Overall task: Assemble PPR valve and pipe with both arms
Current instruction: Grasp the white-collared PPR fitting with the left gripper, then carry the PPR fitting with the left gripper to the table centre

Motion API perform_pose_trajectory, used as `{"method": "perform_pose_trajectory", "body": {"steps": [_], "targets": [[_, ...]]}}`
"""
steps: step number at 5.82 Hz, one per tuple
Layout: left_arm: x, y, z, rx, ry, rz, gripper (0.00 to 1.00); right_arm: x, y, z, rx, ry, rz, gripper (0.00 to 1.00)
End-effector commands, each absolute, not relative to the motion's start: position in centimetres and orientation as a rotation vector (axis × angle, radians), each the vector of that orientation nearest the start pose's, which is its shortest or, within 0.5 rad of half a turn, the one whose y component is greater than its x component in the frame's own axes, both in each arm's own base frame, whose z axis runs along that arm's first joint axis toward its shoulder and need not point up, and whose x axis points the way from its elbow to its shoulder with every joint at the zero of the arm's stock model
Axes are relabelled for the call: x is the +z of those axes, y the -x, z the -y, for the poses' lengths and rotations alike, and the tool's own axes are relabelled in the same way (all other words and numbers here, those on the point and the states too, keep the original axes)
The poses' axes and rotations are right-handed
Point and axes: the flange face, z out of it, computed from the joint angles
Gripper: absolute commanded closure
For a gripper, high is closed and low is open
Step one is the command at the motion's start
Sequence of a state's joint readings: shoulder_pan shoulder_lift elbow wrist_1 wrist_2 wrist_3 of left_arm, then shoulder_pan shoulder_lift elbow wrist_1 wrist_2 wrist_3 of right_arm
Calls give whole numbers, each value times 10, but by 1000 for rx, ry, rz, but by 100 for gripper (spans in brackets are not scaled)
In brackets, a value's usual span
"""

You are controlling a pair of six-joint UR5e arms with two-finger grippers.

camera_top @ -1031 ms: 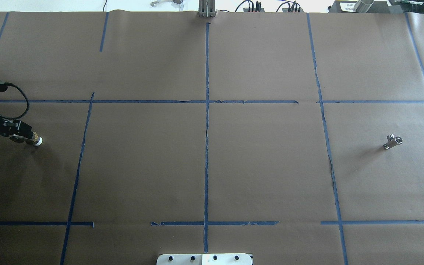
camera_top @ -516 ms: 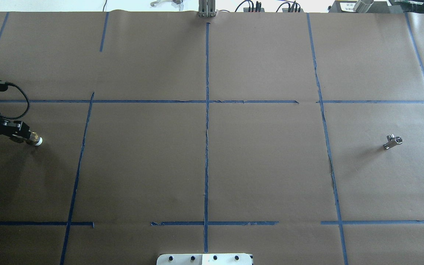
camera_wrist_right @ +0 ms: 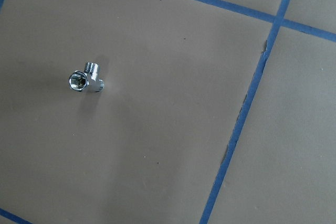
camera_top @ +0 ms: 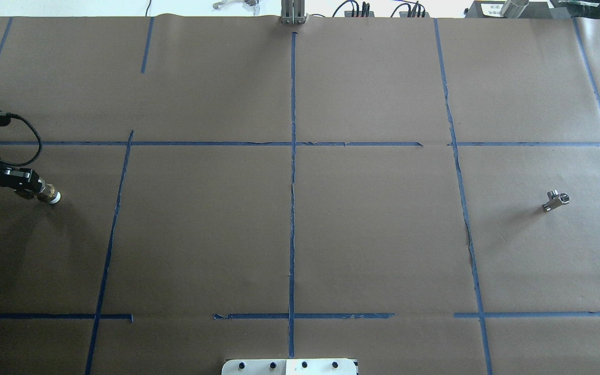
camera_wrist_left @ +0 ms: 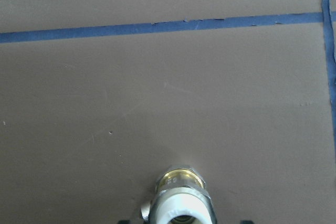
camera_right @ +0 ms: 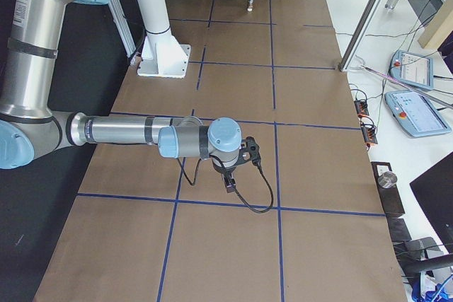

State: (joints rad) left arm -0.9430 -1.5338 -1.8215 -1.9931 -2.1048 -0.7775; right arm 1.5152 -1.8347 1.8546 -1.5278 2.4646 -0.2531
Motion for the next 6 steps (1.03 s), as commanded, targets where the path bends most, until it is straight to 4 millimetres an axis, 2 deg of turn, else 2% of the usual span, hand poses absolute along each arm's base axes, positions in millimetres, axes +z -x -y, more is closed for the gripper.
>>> {"method": "perform_pose_trajectory", "body": {"steps": [1,2,3,4,5,6], "targets": [[477,-226,453,38,-191,-830,100,621,-34,387,-315,-147,888,0],[440,-234,461,50,-229,-868,100,621,-34,387,-315,-147,886,0],[389,-271,466,66,-216,-908,100,621,-34,387,-315,-147,888,0],[320,-341,458,131,-178,-934,100,621,-34,387,-315,-147,888,0],[245,-408,440,167,-115,-916,100,620,-34,387,-315,-148,888,0],[196,-450,419,141,-143,-888,100,617,-34,388,-317,-157,888,0]]}}
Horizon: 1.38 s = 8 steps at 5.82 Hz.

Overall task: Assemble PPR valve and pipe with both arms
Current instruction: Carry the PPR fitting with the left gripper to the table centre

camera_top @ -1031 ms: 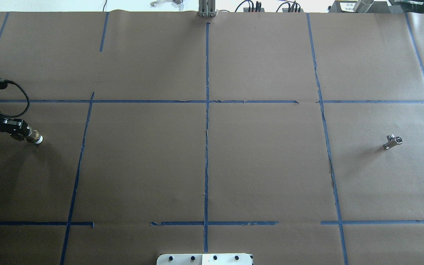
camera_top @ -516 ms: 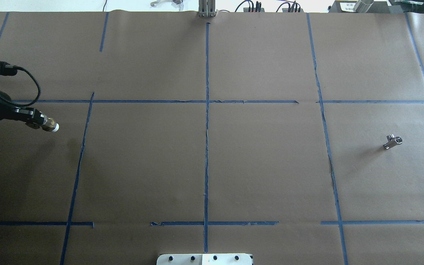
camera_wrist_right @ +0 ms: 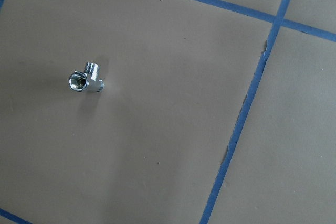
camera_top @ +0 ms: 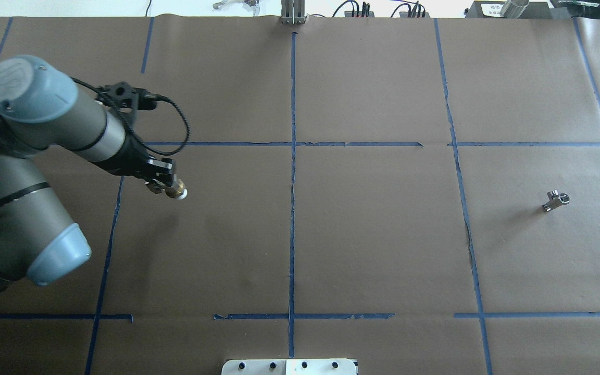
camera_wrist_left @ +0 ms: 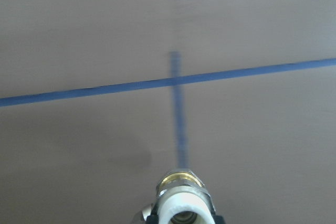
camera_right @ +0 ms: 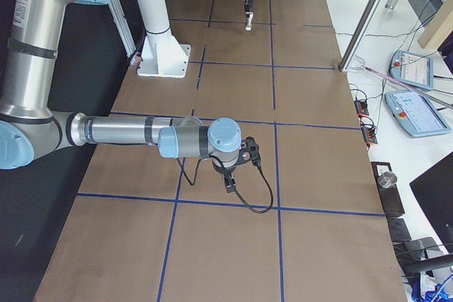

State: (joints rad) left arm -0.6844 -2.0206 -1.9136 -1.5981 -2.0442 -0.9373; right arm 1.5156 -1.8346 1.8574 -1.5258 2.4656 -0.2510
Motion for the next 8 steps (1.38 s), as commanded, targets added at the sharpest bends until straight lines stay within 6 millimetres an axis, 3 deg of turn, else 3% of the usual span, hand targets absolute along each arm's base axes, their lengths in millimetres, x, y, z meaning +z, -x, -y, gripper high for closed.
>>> {"method": "perform_pose_trajectory", "body": {"steps": [1,2,4,6,8], "targets": [[171,-493,404,103,-120,-904,100,616,-34,389,-325,-176,887,0],[136,-538,417,55,-128,-889,100,615,-31,389,-332,-176,896,0],[117,-592,426,34,-142,-885,100,616,-29,389,-327,-170,910,0],[120,-606,414,36,-158,-859,100,620,-30,389,-306,-152,907,0],[126,-605,415,29,-162,-846,100,619,-29,389,-291,-150,913,0]]}}
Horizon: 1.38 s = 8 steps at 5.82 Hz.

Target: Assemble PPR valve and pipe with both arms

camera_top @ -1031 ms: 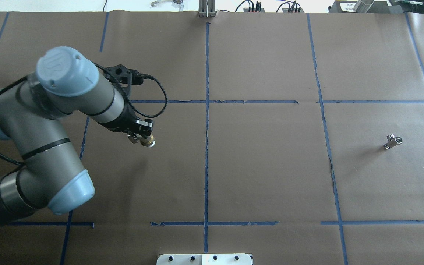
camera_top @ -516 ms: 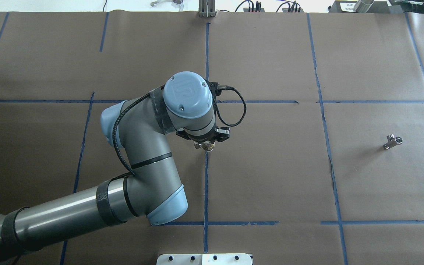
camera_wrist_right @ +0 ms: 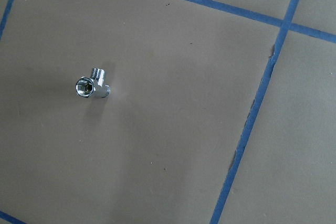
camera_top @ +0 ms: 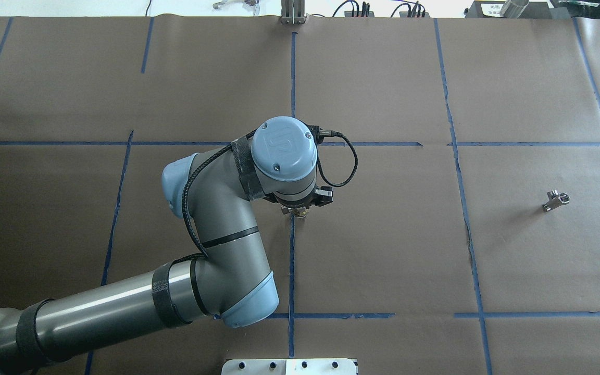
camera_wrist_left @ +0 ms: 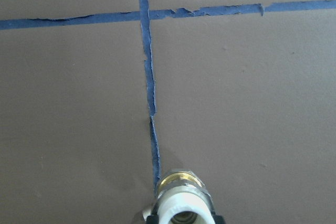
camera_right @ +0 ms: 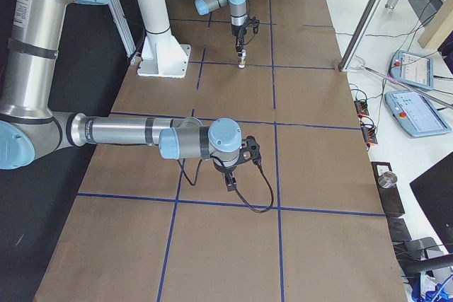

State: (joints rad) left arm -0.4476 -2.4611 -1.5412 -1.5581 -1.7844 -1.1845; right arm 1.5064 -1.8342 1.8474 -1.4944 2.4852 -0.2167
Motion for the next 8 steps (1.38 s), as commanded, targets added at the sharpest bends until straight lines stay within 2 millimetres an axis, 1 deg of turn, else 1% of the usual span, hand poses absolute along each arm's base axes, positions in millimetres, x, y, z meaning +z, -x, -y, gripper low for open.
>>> {"method": "perform_pose_trajectory", "body": {"steps": [1,2,3,4,5,6,7,8], "targets": [[128,-605,416,25,-169,-840,100,618,-29,390,-267,-139,913,0],[131,-604,416,24,-168,-835,100,619,-29,389,-263,-134,915,0],[131,-603,415,23,-168,-831,98,612,-28,396,-216,-119,917,0],[135,-603,416,17,-178,-823,97,607,-23,402,-206,-114,917,0],[137,-602,417,13,-184,-817,93,608,-23,401,-211,-117,916,0],[138,-602,417,13,-183,-816,39,606,-22,402,-234,-150,913,0],[138,-602,417,14,-183,-819,4,609,-21,399,-225,-139,913,0],[128,-595,414,13,-193,-844,0,612,-21,396,-212,-128,918,0]]}}
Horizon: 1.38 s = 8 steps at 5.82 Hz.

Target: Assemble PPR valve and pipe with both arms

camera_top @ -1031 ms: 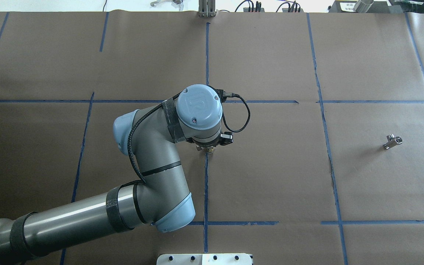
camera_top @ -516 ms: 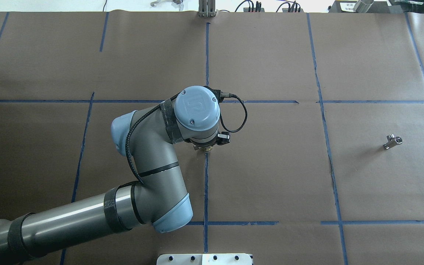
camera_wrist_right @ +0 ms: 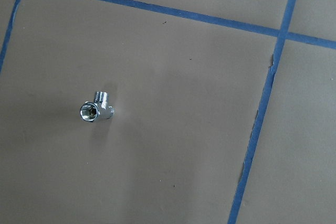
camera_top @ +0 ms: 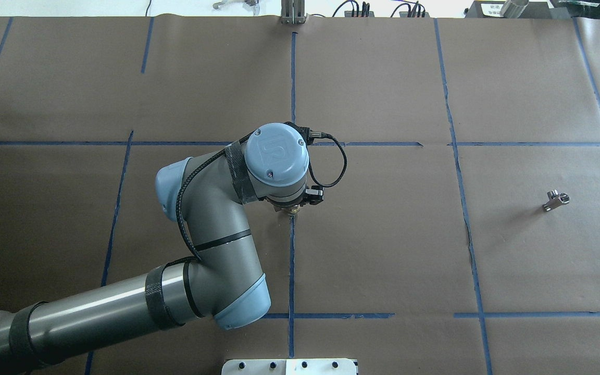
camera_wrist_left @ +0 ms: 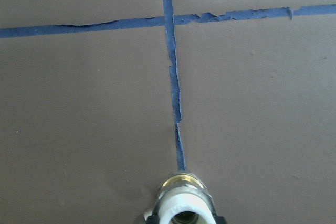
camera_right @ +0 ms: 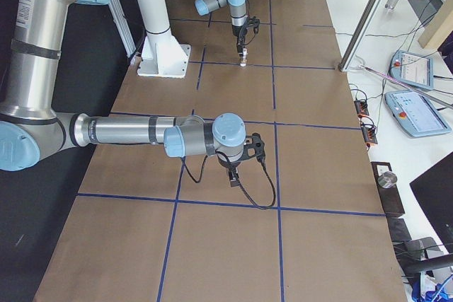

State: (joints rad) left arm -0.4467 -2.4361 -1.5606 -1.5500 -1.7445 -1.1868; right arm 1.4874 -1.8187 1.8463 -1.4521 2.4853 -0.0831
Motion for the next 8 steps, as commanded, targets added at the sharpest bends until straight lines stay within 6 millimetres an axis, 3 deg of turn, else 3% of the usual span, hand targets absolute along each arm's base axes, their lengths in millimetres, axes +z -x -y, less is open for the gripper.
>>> {"method": "perform_pose_trajectory", "body": {"steps": [1,2,4,6,8], "targets": [[105,-575,407,-11,-203,-902,0,617,-14,392,-224,-112,917,0],[92,-561,404,-22,-213,-937,0,616,3,392,-232,-77,918,0],[120,-511,381,-19,-229,-974,0,589,75,405,-133,-57,897,1],[120,-511,381,-19,-230,-977,0,564,133,421,-67,-53,861,2],[121,-511,381,-20,-231,-976,0,577,163,446,-32,-17,833,2]]}}
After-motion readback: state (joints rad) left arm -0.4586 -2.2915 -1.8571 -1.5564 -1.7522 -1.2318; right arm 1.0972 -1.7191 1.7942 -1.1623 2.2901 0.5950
